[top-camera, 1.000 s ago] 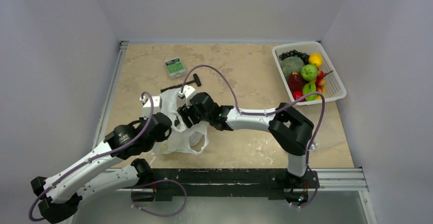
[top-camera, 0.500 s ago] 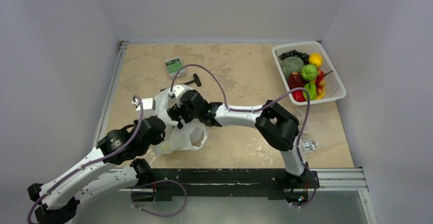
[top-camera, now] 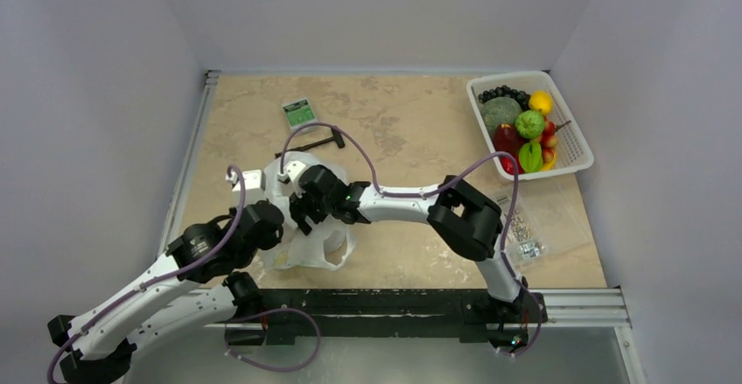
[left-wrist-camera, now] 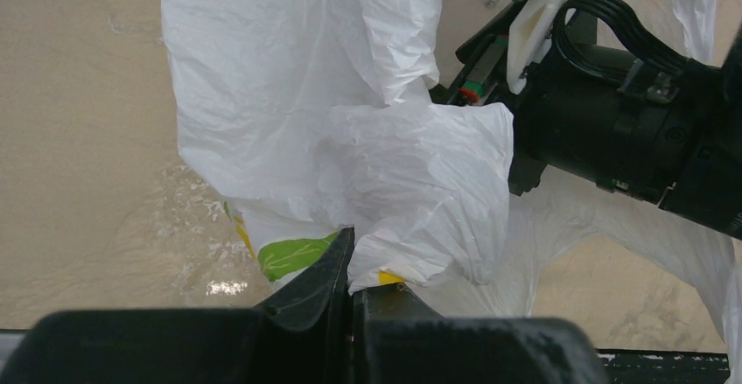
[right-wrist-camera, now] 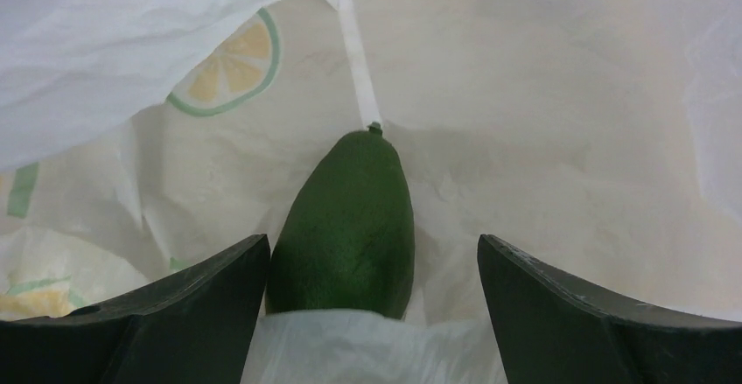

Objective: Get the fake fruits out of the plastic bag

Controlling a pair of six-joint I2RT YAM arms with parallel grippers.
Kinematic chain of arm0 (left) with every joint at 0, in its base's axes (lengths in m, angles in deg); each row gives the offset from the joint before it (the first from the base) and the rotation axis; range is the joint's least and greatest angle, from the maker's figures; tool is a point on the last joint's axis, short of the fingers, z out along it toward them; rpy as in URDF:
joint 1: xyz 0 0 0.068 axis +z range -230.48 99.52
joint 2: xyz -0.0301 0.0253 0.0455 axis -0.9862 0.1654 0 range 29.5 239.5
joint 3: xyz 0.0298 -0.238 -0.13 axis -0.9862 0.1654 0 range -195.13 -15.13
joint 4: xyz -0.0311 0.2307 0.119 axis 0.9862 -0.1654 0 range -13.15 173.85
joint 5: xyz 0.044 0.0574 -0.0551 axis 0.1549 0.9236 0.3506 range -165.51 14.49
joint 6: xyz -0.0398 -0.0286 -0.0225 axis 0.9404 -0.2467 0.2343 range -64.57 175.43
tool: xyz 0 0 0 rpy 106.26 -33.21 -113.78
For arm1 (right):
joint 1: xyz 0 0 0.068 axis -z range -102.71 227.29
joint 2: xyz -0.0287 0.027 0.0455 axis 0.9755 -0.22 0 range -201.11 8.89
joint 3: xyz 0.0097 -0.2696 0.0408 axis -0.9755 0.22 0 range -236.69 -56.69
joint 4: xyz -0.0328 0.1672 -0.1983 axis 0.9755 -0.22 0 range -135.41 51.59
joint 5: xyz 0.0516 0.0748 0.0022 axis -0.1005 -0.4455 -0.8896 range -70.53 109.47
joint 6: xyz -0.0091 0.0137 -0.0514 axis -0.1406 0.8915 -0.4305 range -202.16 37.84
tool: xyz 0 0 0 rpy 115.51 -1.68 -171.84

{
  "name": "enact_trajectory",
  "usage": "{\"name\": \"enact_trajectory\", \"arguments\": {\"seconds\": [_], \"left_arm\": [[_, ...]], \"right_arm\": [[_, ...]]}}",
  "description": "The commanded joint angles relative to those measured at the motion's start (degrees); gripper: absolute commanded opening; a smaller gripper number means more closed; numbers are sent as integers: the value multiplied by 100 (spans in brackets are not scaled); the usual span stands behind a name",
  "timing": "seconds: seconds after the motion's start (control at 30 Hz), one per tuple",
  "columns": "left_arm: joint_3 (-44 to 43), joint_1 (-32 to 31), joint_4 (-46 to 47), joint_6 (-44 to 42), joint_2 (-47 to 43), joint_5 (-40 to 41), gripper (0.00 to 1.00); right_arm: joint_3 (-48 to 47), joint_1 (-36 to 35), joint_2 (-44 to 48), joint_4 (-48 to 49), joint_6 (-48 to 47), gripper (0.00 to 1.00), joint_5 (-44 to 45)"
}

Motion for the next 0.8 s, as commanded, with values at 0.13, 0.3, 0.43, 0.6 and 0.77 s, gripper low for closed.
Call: {"name": "enact_trajectory", "arguments": {"seconds": [0.13,0.3,0.43,0.6,0.77], "left_arm": [[38,-20,-4,204,5,51,0],[71,-21,-75,280,-81,67,0],[125,-25,-63,290,-34,110,0],[96,-20,-63,444,82,149,0],[18,-20,-166,665,184,289,0]], "right_arm": [[-831,-10,-564,84,-5,82,77],[-847,-10,-492,58,7,67,96],[-808,-11,-290,53,62,53,59],[-682,-11,162,324,289,36,-195],[-562,-15,447,749,615,18,-240]]}}
